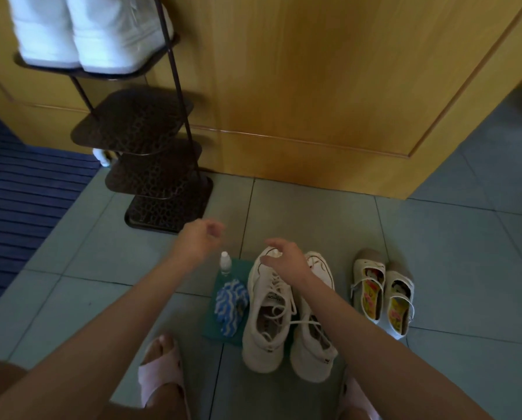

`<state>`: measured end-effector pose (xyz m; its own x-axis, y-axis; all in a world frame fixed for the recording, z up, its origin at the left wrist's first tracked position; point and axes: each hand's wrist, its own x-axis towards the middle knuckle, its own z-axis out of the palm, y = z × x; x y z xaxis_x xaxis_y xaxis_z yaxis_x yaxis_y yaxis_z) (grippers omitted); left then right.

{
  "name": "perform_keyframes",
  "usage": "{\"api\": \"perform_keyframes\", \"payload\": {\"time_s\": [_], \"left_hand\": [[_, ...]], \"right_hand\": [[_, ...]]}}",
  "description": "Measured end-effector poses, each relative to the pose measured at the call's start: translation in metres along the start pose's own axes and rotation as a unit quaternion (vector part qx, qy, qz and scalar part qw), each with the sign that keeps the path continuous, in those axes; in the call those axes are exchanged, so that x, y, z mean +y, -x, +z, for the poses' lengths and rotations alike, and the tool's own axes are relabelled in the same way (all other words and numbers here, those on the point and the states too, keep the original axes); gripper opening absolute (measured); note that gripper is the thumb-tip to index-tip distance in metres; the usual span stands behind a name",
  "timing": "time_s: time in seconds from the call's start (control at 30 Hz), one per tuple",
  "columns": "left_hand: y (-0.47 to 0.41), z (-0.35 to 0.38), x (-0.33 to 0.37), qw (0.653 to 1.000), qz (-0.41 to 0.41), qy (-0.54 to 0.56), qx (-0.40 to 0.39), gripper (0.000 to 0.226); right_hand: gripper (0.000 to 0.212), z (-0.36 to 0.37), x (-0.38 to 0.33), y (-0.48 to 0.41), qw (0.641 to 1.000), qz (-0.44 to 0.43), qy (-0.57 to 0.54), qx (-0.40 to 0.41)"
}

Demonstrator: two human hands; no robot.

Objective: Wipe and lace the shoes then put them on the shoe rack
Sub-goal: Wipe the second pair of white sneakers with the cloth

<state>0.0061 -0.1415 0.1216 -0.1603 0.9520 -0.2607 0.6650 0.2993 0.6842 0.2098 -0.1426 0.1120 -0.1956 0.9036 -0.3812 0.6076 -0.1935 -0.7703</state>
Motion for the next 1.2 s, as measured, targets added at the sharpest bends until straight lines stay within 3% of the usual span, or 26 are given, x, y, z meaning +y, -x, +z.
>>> {"api": "perform_keyframes", "payload": {"time_s": [0.13,0.2,0.4,0.5,0.67,0.8,0.9,0.97,1.07,1.2], "left_hand": [[0.002,0.030,-0.028,0.997,-0.020,0.009,-0.076,0.051],[0.000,0.042,-0.037,0.997,-0.010,0.007,-0.076,0.052],[-0.005,0.056,-0.049,1.000,0.002,-0.005,-0.005,0.017],[-0.007,0.052,-0.048,1.000,0.011,0.001,0.014,0.011],[-0.019,0.030,-0.004,0.996,0.053,0.069,0.018,0.012],[-0.029,0.009,0.050,0.984,0.086,0.155,-0.011,0.019],[-0.041,0.000,0.072,0.970,0.068,0.225,-0.064,0.031],[-0.050,-0.002,0.075,0.976,0.058,0.188,-0.091,0.040],[-0.053,0.010,0.050,0.985,0.074,-0.010,-0.157,0.044],[-0.031,0.047,-0.017,0.941,0.134,-0.184,-0.248,0.049]], "right_hand": [[0.047,0.007,0.001,-0.017,1.000,-0.004,0.006,-0.019],[0.044,0.008,0.003,-0.023,1.000,-0.013,0.018,-0.020],[0.044,0.008,0.011,-0.035,0.999,-0.031,0.033,-0.020],[0.049,0.009,0.012,-0.040,0.998,-0.042,0.028,-0.037],[0.060,0.006,-0.001,-0.047,0.987,-0.096,0.046,-0.116],[0.032,-0.025,-0.023,-0.054,0.984,-0.138,0.007,-0.114],[0.032,-0.054,-0.029,-0.058,0.982,-0.130,0.003,-0.137],[0.033,-0.068,-0.025,-0.061,0.982,-0.102,-0.023,-0.160],[0.028,-0.080,-0.011,-0.066,0.982,-0.037,-0.070,-0.170],[0.021,-0.081,0.016,-0.077,0.977,0.005,-0.135,-0.163]]}}
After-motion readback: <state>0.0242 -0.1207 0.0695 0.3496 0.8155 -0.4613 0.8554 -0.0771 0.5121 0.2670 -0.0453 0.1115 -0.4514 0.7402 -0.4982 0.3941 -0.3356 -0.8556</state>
